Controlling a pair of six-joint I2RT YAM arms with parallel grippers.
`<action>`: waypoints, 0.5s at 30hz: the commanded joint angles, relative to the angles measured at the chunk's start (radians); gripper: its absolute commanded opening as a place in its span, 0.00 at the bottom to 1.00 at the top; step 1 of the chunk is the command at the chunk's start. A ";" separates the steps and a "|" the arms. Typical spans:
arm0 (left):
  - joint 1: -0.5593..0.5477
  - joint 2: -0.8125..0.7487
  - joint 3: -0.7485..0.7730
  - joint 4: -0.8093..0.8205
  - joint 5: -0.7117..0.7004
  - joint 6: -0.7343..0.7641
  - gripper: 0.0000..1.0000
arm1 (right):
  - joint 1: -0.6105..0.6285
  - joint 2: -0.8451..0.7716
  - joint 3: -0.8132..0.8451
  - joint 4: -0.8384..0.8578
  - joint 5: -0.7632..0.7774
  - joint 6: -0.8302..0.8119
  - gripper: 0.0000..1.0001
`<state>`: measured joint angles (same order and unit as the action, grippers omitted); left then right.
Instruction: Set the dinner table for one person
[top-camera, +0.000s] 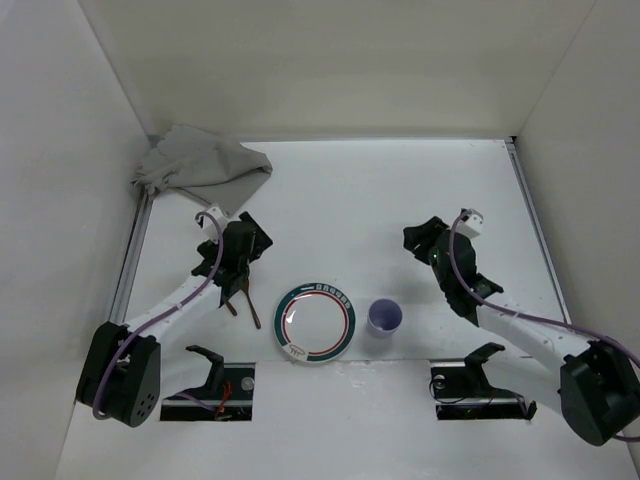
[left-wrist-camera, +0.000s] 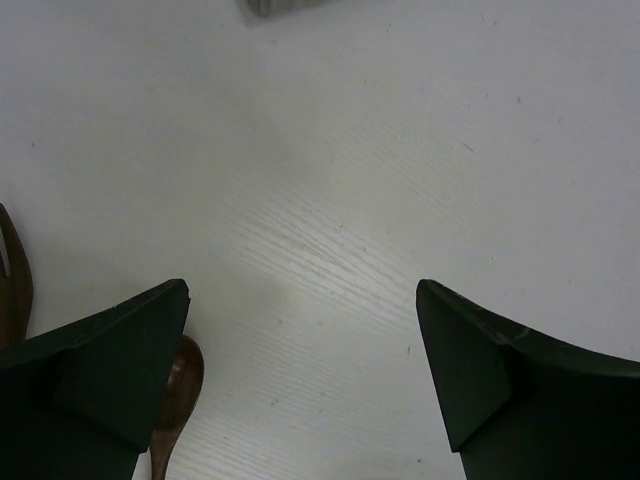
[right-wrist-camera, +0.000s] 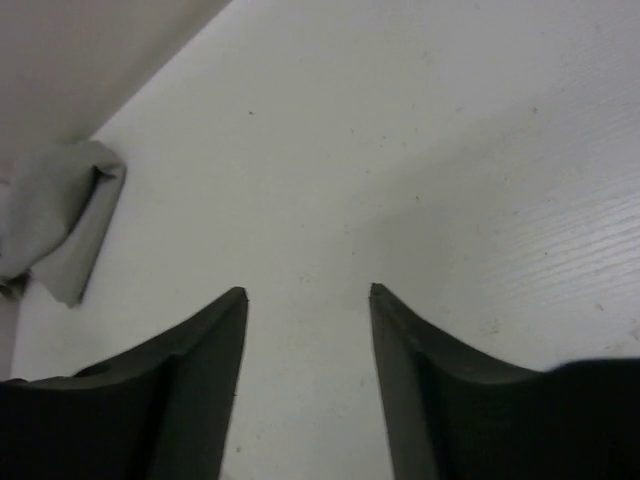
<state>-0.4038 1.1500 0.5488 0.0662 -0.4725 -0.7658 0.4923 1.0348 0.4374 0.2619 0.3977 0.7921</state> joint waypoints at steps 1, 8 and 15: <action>-0.007 -0.018 0.010 0.061 -0.037 0.017 1.00 | 0.005 -0.045 -0.029 0.094 0.027 -0.037 0.64; 0.012 0.000 -0.001 0.150 -0.040 0.020 1.00 | 0.005 -0.018 -0.032 0.119 -0.005 -0.045 0.47; 0.165 0.189 0.130 0.271 -0.034 0.010 1.00 | 0.016 0.048 0.009 0.082 -0.048 -0.050 0.03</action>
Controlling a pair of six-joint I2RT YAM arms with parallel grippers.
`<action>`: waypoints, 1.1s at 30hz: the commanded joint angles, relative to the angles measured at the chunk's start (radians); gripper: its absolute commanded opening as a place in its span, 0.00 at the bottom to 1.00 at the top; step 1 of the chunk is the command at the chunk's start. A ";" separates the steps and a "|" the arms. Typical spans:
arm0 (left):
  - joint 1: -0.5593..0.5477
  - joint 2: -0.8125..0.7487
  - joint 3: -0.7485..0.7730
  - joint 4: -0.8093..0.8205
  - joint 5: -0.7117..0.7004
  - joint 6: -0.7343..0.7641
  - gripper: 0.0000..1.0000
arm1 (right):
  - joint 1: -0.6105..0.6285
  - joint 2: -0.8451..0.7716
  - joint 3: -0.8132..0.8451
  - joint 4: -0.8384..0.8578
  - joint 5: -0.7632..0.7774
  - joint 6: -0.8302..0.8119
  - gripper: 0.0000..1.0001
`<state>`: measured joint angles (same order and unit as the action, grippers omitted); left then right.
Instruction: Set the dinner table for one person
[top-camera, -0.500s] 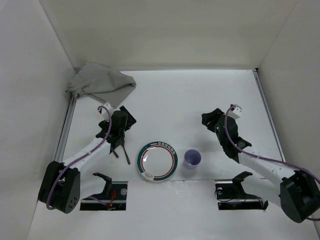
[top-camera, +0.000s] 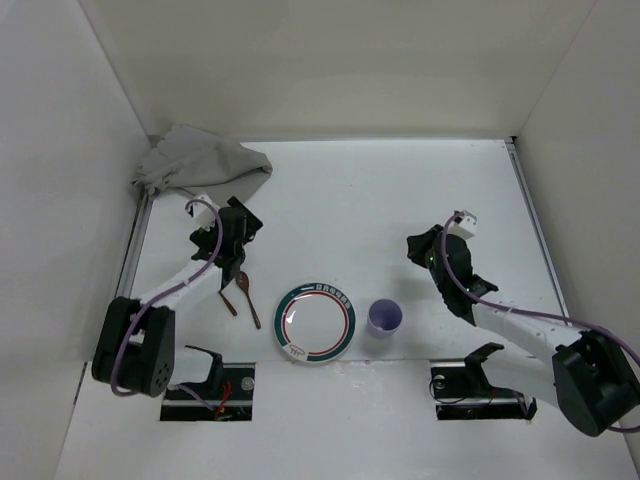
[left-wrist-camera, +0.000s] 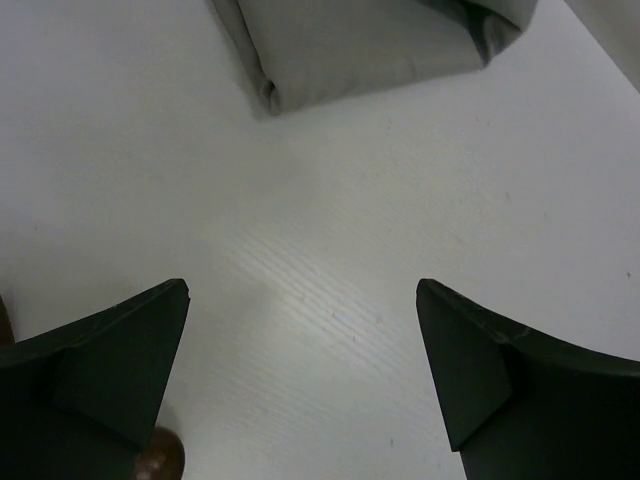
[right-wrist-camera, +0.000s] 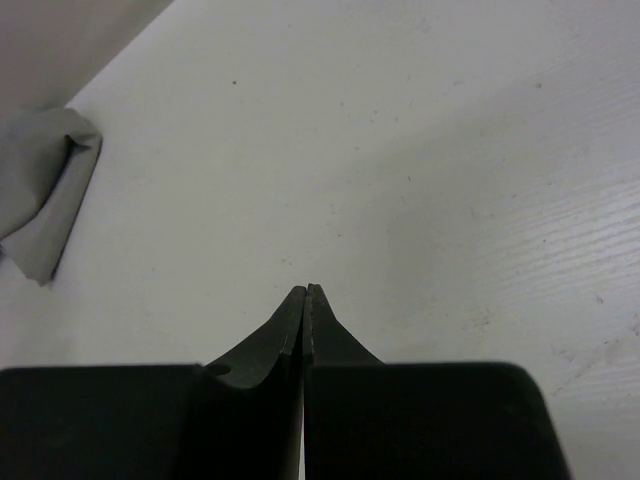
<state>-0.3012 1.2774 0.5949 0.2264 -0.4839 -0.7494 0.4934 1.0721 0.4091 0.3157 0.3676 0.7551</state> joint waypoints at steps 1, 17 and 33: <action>0.092 0.106 0.118 0.117 -0.013 -0.028 1.00 | 0.012 0.015 0.036 0.029 -0.018 -0.013 0.03; 0.261 0.546 0.399 0.206 0.182 -0.180 0.36 | 0.027 0.055 0.040 0.063 -0.067 -0.033 0.26; 0.254 0.628 0.437 0.110 0.146 -0.128 0.38 | 0.030 0.140 0.073 0.072 -0.098 -0.043 0.39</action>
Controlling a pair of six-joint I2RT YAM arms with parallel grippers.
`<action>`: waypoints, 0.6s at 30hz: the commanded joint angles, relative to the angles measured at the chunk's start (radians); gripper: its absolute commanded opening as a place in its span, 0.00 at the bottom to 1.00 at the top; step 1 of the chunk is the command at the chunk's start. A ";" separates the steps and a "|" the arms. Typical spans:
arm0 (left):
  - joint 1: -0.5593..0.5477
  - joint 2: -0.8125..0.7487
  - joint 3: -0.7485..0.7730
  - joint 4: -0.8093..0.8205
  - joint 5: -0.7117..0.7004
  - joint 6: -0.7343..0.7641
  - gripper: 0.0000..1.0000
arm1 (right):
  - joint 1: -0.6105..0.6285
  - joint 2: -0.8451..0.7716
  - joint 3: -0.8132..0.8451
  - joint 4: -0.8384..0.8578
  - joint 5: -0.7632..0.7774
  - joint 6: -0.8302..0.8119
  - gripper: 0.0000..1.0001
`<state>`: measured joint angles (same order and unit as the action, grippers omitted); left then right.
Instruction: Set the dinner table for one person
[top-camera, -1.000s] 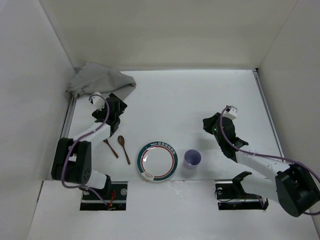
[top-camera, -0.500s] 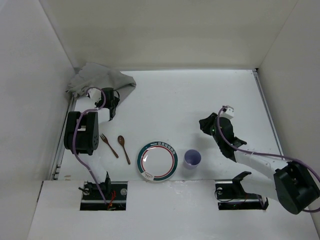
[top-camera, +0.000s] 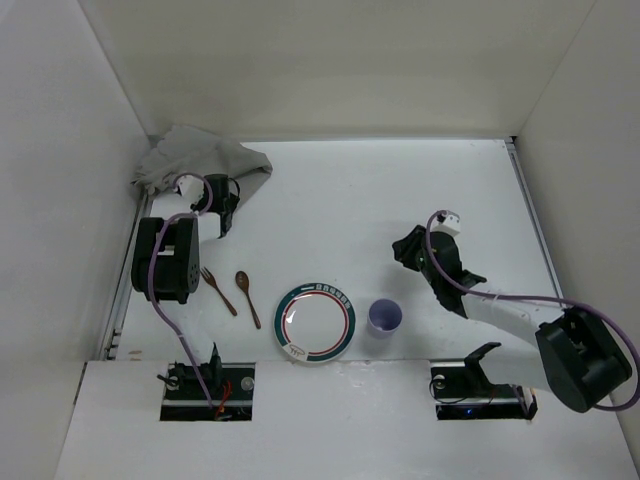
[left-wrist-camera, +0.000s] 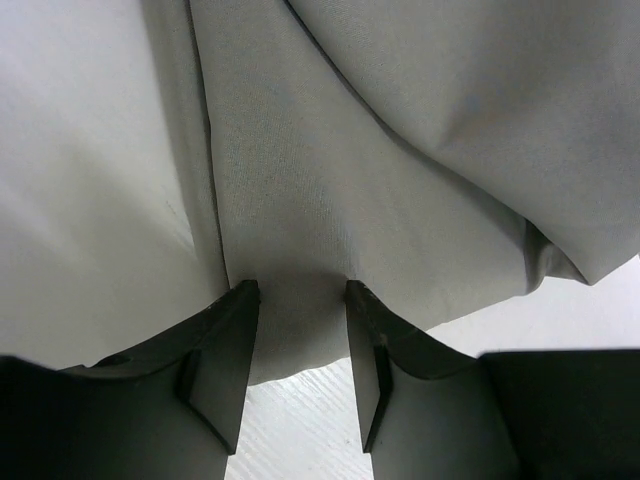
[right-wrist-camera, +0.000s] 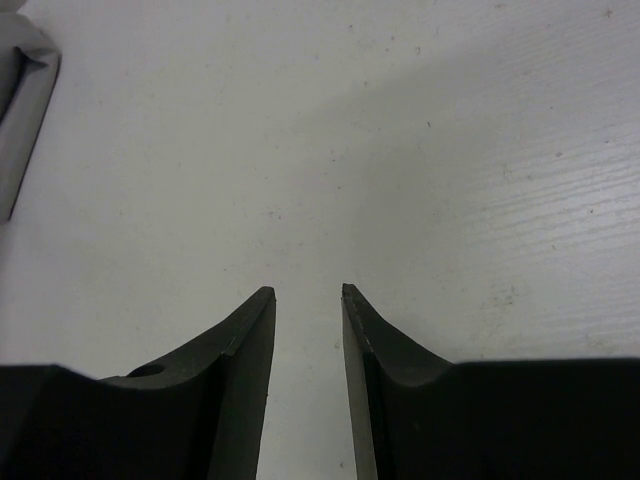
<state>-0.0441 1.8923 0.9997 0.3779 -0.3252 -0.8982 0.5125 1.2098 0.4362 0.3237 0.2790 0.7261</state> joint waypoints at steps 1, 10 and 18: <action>-0.006 0.010 0.031 -0.053 -0.008 0.021 0.37 | 0.011 0.000 0.045 0.064 -0.003 -0.016 0.39; -0.006 -0.151 -0.093 -0.023 -0.095 0.048 0.46 | 0.013 0.020 0.050 0.064 -0.012 -0.017 0.41; -0.026 0.027 0.042 -0.040 0.024 0.041 0.41 | 0.017 -0.006 0.044 0.061 -0.020 -0.017 0.42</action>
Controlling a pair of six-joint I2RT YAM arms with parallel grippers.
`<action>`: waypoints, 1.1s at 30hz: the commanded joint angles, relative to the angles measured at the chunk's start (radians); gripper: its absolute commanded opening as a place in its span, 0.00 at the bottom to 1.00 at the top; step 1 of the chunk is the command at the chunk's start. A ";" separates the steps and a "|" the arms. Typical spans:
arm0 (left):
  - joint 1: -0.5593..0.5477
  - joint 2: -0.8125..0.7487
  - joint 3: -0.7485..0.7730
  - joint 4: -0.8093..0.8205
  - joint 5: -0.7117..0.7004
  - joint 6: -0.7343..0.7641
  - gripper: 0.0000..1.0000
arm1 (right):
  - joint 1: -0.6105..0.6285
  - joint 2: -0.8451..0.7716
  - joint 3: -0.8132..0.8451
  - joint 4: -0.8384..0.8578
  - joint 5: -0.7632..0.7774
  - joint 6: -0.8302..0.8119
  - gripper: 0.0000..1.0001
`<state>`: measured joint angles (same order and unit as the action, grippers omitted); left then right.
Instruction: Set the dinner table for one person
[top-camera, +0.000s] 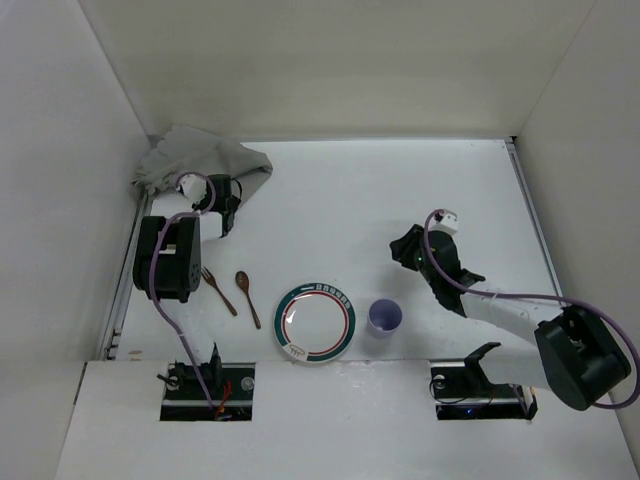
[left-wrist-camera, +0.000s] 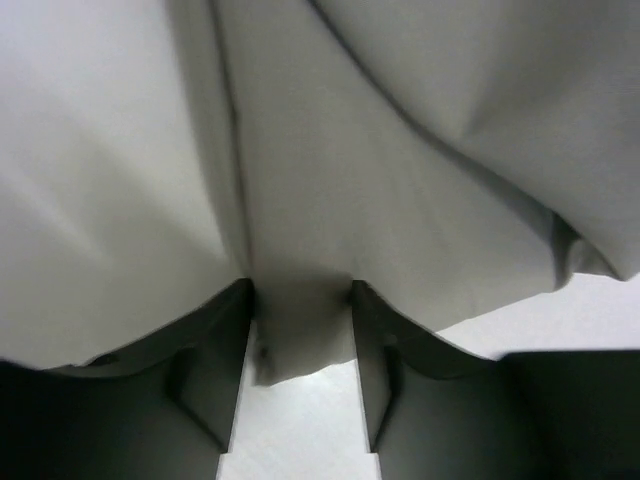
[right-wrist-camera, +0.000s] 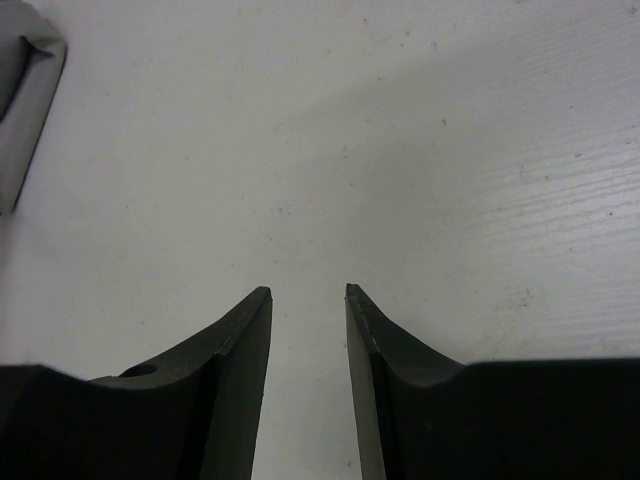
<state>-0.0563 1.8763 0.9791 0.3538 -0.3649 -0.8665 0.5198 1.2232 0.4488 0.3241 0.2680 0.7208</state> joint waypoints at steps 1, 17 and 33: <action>-0.024 0.058 0.078 -0.016 0.082 0.008 0.35 | 0.010 -0.027 0.031 0.061 -0.004 -0.015 0.41; -0.400 -0.001 -0.078 0.065 0.356 0.124 0.03 | -0.016 -0.059 0.010 0.061 0.020 -0.024 0.47; -0.333 -0.451 -0.496 0.046 0.138 0.161 0.26 | 0.073 0.166 0.336 -0.057 -0.088 -0.112 0.82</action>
<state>-0.3832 1.4719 0.5159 0.3935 -0.1669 -0.7002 0.5606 1.3346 0.6521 0.2764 0.2153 0.6472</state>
